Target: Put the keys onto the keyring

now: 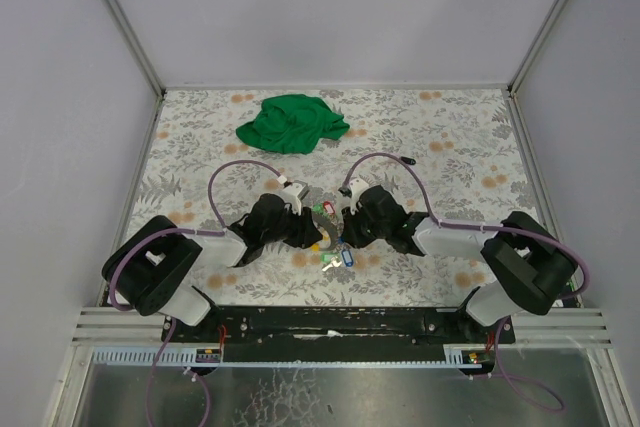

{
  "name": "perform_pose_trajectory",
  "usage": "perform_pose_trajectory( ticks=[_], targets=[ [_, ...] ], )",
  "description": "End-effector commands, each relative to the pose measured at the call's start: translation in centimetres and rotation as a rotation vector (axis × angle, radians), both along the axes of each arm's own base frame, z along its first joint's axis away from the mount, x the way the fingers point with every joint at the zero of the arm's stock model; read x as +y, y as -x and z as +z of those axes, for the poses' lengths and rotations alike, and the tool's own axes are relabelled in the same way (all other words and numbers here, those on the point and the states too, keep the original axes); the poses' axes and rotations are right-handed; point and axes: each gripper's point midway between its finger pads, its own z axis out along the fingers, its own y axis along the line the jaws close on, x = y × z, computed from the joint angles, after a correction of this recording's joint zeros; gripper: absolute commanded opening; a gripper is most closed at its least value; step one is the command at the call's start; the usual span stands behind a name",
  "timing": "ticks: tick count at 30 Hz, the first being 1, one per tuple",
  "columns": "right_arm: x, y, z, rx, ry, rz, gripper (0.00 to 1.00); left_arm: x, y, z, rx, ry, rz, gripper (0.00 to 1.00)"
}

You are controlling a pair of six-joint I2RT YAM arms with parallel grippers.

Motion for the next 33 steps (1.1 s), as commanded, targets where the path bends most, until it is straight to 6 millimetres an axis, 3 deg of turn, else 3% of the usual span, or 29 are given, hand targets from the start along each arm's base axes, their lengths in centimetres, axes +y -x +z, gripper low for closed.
perform_pose_trajectory(
  ticks=[1, 15, 18, 23, 33],
  targets=[
    [0.7, -0.6, 0.2, -0.004, -0.041, -0.006, 0.18, -0.8, -0.8, 1.2, -0.042, 0.037, -0.012, 0.38],
    [1.6, 0.1, -0.7, 0.048, -0.061, 0.026, 0.19, -1.0, -0.7, 1.1, -0.035, 0.045, -0.019, 0.38],
    [1.6, 0.1, -0.6, 0.049, -0.059, 0.029, 0.14, -1.0, -0.7, 1.1, -0.035, 0.047, -0.019, 0.38],
    [1.5, -0.1, 0.8, 0.000, -0.065, 0.051, 0.03, -1.0, -0.7, 1.7, -0.047, 0.070, -0.014, 0.38],
    [1.7, -0.9, 4.2, -0.176, -0.100, 0.141, 0.00, -0.4, -0.9, 3.5, -0.064, 0.168, 0.008, 0.38]
  ],
)
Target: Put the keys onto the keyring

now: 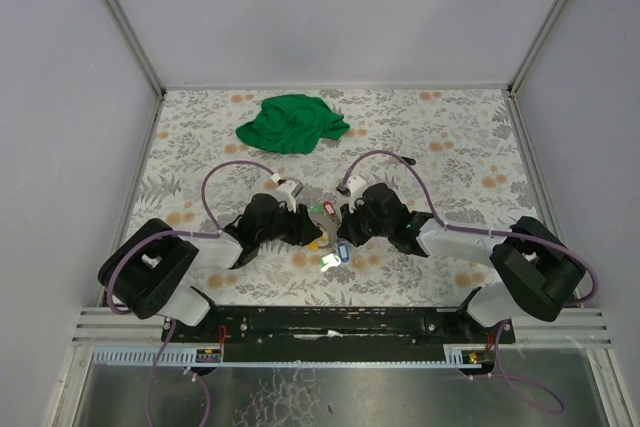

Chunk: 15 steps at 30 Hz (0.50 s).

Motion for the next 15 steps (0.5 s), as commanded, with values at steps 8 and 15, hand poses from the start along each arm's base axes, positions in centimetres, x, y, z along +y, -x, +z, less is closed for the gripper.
perform_pose_trajectory(
  ticks=[8, 15],
  targets=[
    [1.4, -1.4, 6.0, -0.315, -0.119, 0.155, 0.00, 0.1, -0.4, 5.3, -0.144, 0.173, -0.026, 0.40],
    [2.4, -1.6, 10.2, -0.505, -0.197, 0.246, 0.00, -0.3, -0.4, 8.1, -0.188, 0.234, -0.047, 0.41]
  ],
)
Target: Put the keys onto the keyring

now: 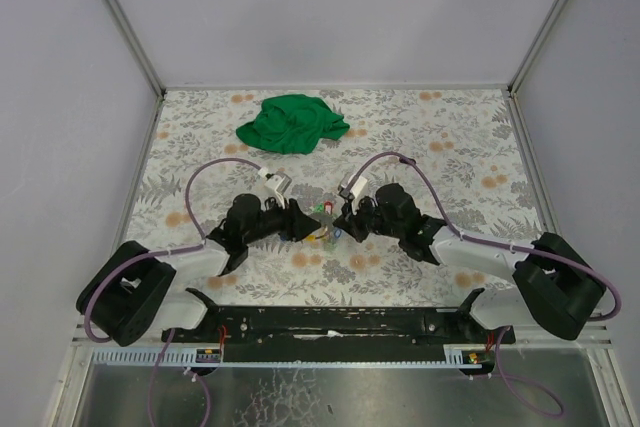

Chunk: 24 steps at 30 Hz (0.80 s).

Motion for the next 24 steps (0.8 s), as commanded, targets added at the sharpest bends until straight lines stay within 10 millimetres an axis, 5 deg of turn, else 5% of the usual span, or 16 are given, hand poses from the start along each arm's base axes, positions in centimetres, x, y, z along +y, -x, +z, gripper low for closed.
perform_pose_trajectory(
  ticks=[1, 7, 12, 18, 21, 22, 24],
  targets=[
    [1.6, -1.1, 6.0, -0.231, -0.124, 0.090, 0.00, -0.9, -0.1, 3.4, -0.078, 0.090, -0.041, 0.41],
    [1.3, -1.5, 8.5, -0.359, -0.156, 0.094, 0.00, -0.8, 0.8, 5.2, -0.118, 0.135, -0.068, 0.42],
    [1.1, -1.3, 7.6, -0.333, -0.136, 0.089, 0.00, -0.1, 1.1, 4.9, -0.118, 0.124, -0.038, 0.44],
    [0.8, -1.2, 6.5, -0.300, -0.118, 0.076, 0.00, 1.4, 1.6, 4.1, 0.107, 0.192, 0.128, 0.57],
    [0.9, -1.2, 6.0, -0.280, -0.125, 0.074, 0.00, 2.1, 2.3, 4.5, 0.198, 0.274, 0.198, 0.71],
    [1.0, -1.1, 5.9, -0.272, -0.126, 0.077, 0.00, 2.2, 2.5, 4.8, 0.218, 0.297, 0.212, 0.92],
    [1.1, -0.9, 5.6, -0.257, -0.127, 0.081, 0.00, 2.4, 2.9, 5.6, 0.242, 0.342, 0.223, 1.00]
  ],
)
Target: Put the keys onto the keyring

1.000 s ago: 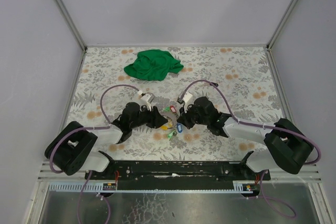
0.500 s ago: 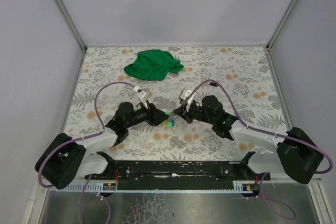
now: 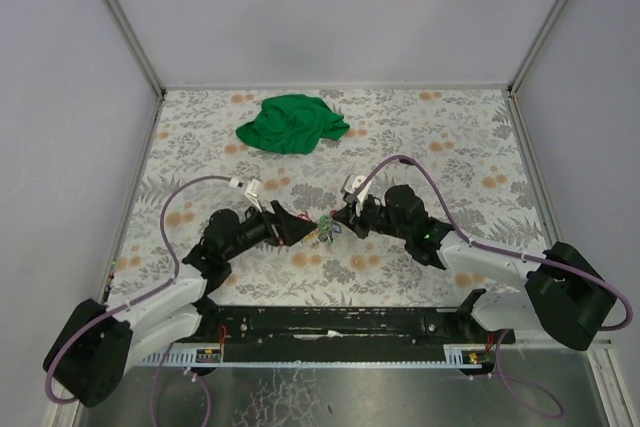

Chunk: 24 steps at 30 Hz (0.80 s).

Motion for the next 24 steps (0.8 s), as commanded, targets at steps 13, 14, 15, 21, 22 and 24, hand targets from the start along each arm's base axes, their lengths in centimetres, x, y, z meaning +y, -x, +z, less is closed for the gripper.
perform_pose_trajectory(
  ticks=[13, 14, 15, 21, 22, 24],
  targets=[
    [0.6, 0.1, 1.4, -0.015, -0.087, 0.010, 0.00, 1.5, 1.2, -0.5, 0.447, 0.301, 0.198, 1.00],
    [0.6, 0.1, 1.4, -0.014, -0.088, 0.011, 0.00, 1.2, 1.3, -0.6, 0.471, 0.305, 0.189, 1.00],
    [0.6, 0.1, 1.3, -0.012, -0.090, 0.012, 0.00, 1.0, 1.3, -0.4, 0.487, 0.325, 0.184, 1.00],
    [0.7, 0.4, 1.3, 0.004, -0.099, 0.015, 0.00, -0.4, 1.8, -2.8, 0.696, 0.401, 0.192, 0.92],
    [0.6, 0.4, 1.3, 0.004, -0.099, 0.015, 0.00, -0.7, 1.9, -3.0, 0.715, 0.418, 0.194, 0.91],
    [0.6, 0.5, 1.4, 0.001, -0.103, 0.015, 0.00, -0.9, 1.8, -3.2, 0.739, 0.456, 0.209, 0.89]
  ],
)
